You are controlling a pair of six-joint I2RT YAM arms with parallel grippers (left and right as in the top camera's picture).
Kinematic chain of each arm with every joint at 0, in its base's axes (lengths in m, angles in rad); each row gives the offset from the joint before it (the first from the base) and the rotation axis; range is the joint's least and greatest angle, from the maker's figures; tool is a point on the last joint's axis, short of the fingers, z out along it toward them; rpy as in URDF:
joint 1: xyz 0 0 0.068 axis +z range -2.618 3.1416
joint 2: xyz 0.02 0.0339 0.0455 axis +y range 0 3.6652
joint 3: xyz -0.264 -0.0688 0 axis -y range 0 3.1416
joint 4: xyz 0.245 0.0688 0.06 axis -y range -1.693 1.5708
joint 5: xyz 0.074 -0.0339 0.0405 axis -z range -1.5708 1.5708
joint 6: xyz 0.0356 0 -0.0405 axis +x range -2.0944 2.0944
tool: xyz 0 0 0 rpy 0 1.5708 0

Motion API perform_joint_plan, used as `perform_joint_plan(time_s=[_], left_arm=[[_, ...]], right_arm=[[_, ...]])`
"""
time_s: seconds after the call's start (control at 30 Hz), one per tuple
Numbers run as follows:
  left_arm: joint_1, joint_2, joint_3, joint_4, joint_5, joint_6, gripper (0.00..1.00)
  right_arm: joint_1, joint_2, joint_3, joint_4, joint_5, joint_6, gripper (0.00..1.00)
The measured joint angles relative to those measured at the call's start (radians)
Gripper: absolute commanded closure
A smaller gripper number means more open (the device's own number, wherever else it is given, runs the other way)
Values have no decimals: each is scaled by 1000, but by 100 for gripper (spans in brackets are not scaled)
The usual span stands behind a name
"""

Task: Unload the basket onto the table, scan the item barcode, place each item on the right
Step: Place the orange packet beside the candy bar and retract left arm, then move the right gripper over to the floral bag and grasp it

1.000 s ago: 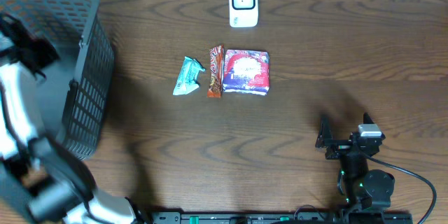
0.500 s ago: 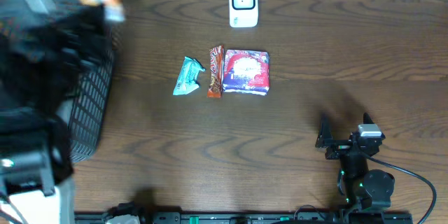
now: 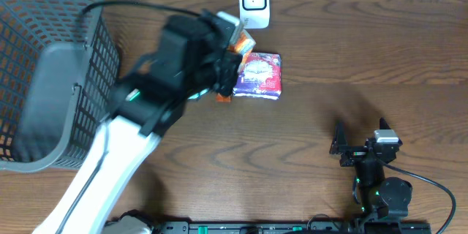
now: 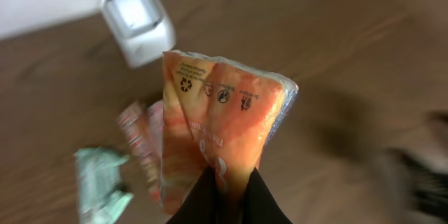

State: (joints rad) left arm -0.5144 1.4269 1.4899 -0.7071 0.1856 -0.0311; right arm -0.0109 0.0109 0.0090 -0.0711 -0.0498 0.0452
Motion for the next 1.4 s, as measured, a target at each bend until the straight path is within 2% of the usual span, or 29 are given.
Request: perform_joint_plan(time_s=[0.17,0.3,0.4,0.43,0.5,0.6,0.67,0.77,0.83,0.9,1.17,1.27,1.4], left_arm=[[0,205,0,3,-94,-1,93],[-2,335,0,4,-198,-56,92],[0,401,0,4,-302,-100,78],[2,415,0,4,-326,-117,77],[4,425,0,1,-358,-133,54],[10,420,0,-4,-386,-160,52],[15,413,0,-21,-396,-174,30],[36,378,0,-55,-402,-230,22],[67,331,0,-57,-397,-273,21],[114,265,1,-58,-375,-312,2],[326,49,39,-178,-305,-401,2],[358,45,39,-222,-293,-411,2],[377,56,39,-232,-287,-415,2]], right_arm=[[0,0,0,0,0,0,1],[0,0,0,0,0,0,1],[0,0,0,0,0,0,1],[0,0,0,0,0,0,1],[0,0,0,0,0,0,1],[0,0,0,0,0,0,1],[0,0,0,0,0,0,1],[0,0,0,0,0,0,1],[0,0,0,0,0,0,1],[0,0,0,0,0,0,1],[0,0,-2,43,-17,26,1],[0,0,-2,93,-131,133,1],[0,1,-3,174,-343,348,1]])
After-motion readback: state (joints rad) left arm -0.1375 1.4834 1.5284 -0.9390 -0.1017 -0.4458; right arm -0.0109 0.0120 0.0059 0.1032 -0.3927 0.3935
